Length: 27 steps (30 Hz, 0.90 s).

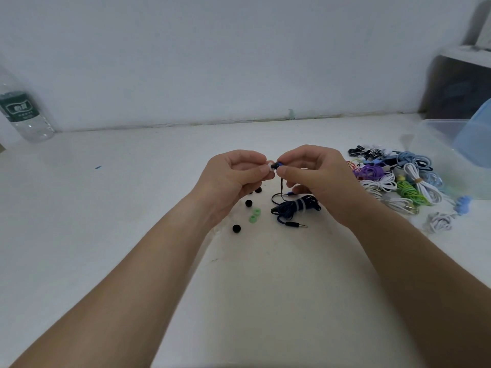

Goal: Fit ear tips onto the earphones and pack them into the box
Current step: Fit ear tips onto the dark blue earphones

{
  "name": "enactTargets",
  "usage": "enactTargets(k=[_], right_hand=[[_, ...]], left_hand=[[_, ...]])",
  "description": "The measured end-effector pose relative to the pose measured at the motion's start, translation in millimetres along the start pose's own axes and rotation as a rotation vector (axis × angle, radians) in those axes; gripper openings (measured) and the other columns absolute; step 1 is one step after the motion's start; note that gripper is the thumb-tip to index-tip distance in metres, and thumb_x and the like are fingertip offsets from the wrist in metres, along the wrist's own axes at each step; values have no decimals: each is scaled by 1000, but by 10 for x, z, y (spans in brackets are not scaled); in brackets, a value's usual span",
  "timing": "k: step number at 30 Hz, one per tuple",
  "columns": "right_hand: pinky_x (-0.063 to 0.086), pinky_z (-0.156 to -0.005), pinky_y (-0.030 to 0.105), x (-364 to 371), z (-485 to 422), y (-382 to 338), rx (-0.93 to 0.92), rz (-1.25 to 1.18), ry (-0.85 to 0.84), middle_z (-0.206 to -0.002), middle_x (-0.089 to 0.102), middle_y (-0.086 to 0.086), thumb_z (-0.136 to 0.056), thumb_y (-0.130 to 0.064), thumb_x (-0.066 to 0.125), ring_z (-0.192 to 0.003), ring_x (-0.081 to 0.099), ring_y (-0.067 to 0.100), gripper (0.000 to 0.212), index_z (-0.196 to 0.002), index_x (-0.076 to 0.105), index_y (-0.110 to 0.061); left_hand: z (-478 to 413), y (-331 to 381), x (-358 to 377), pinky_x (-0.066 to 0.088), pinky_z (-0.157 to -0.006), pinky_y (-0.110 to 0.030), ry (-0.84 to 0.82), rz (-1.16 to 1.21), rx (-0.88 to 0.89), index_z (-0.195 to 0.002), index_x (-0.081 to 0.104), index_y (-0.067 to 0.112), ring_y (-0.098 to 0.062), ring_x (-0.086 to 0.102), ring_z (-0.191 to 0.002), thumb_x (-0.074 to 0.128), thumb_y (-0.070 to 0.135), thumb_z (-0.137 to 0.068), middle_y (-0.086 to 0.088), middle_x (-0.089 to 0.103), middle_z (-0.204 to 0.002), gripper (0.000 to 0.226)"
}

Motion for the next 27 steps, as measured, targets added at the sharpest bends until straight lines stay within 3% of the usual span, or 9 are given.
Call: enactTargets(k=[16,27], right_hand=[[54,-71,38,-14,7,-12,15,20,11,-76,74,1,-84,-9,78,-65,62,14,10,-92,75,-14],[55,-66,26,-36,29,-44,29,-5,-84,-80,74,2,-85,-5,75,-67,63,14,13,-94,76,-14]], left_hand=[[52,48,-1,52,-63,-17,11,-69,14,-93,67,14,-16,76,-92,71,2,-89,-5,79,-93,13],[61,86,-2,52,-76,-26,-37,-140,65,-88,66,13,-19,75,-87,78,4,-81,-3,78,-87,17]])
Point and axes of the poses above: each hand's wrist, its own z-axis away from the middle knuckle, its own x-axis out of the palm, y = z × x, the point moved 5 cm from there along -z, towards the middle knuckle
